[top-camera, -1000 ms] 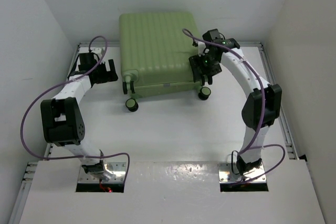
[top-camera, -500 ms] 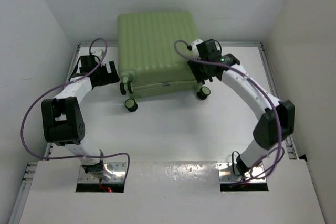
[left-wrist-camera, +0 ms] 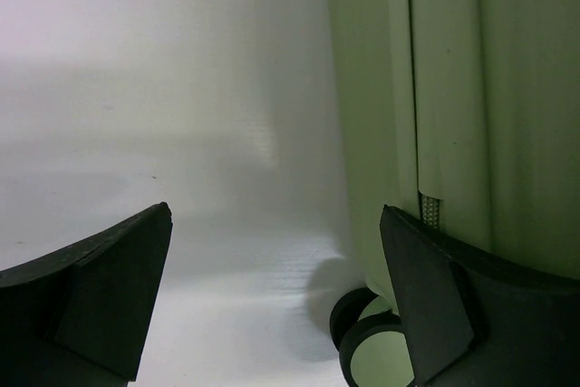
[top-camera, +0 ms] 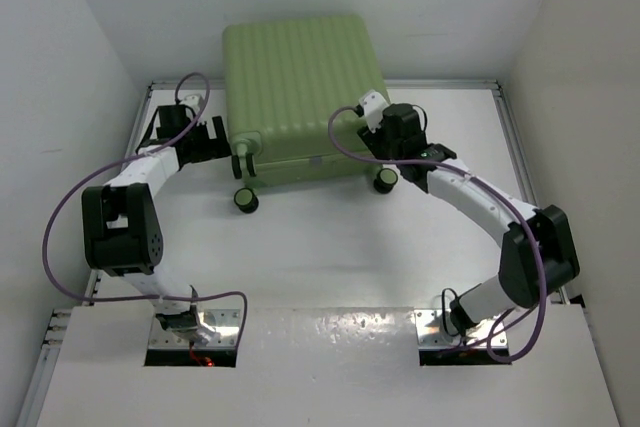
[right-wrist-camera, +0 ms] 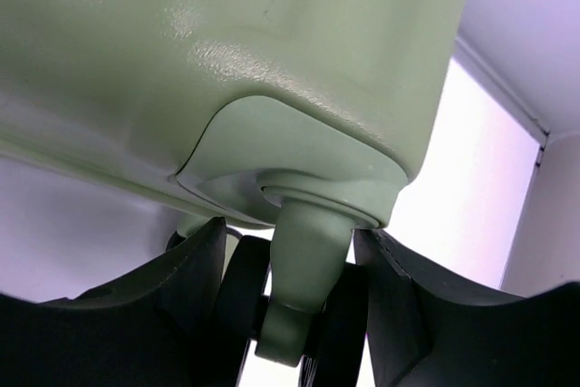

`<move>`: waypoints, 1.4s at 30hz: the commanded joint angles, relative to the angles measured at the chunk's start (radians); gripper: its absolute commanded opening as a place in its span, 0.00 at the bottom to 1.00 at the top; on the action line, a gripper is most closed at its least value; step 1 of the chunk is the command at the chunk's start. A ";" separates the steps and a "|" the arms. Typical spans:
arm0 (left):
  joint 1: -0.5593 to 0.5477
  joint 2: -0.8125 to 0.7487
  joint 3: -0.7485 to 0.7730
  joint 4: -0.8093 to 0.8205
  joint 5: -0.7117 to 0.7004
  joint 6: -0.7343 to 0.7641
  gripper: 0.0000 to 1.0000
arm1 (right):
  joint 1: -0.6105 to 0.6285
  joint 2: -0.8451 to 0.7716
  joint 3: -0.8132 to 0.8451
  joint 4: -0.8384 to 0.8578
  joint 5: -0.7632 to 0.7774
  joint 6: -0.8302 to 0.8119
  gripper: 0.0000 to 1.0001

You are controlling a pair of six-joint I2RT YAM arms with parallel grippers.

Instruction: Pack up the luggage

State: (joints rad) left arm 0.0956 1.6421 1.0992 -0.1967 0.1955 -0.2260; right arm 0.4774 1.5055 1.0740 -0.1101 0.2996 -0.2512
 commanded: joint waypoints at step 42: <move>0.141 -0.547 -0.183 0.011 0.185 -0.058 0.98 | 0.008 -0.452 -0.393 0.217 -0.447 0.566 0.34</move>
State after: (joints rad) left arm 0.2584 1.1244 0.9329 -0.2218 0.3481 -0.2775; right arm 0.4171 1.0424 0.7483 -0.0998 -0.0269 0.2134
